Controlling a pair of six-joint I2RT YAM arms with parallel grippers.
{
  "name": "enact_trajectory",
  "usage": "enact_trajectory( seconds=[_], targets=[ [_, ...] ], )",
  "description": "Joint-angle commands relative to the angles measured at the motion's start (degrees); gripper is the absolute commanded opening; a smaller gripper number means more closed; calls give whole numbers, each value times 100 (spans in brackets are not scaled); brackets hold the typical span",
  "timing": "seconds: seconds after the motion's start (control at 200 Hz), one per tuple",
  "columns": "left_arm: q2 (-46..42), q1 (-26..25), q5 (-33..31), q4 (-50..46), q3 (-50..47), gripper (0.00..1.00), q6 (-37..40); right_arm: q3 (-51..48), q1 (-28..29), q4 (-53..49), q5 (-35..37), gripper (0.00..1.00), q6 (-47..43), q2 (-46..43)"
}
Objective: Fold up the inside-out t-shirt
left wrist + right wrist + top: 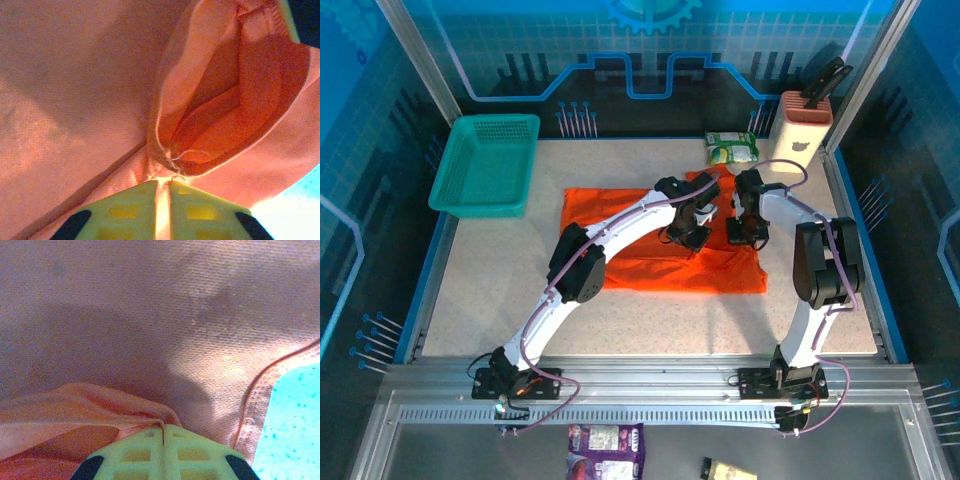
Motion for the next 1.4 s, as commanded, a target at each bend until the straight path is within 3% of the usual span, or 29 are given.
enact_trajectory(
  seconds=[0.0,0.19,0.81,0.936,1.006,1.166,1.391],
  targets=[
    [-34,-26,-222,-233,43,7,-48,172,-80,-292,271,4,-41,-292],
    [-394,0,-431,18,-372,0,-146,308,-77,-510,229,0,50,-584],
    [-1231,368,-659,695,-1803,0,-732,1194,63,-594,-372,1,330,29],
    [-1393,410,-640,822,-2081,1,-823,1391,55,-563,-407,7,481,379],
    [-1466,407,-579,903,-2186,2,-876,1440,53,-508,-493,16,559,438],
    [-1569,408,95,1376,-2400,8,-1030,1250,48,-343,-520,34,640,56],
    [-1468,364,798,1970,-2397,31,-1377,494,-120,-218,-729,37,748,-861]
  ],
)
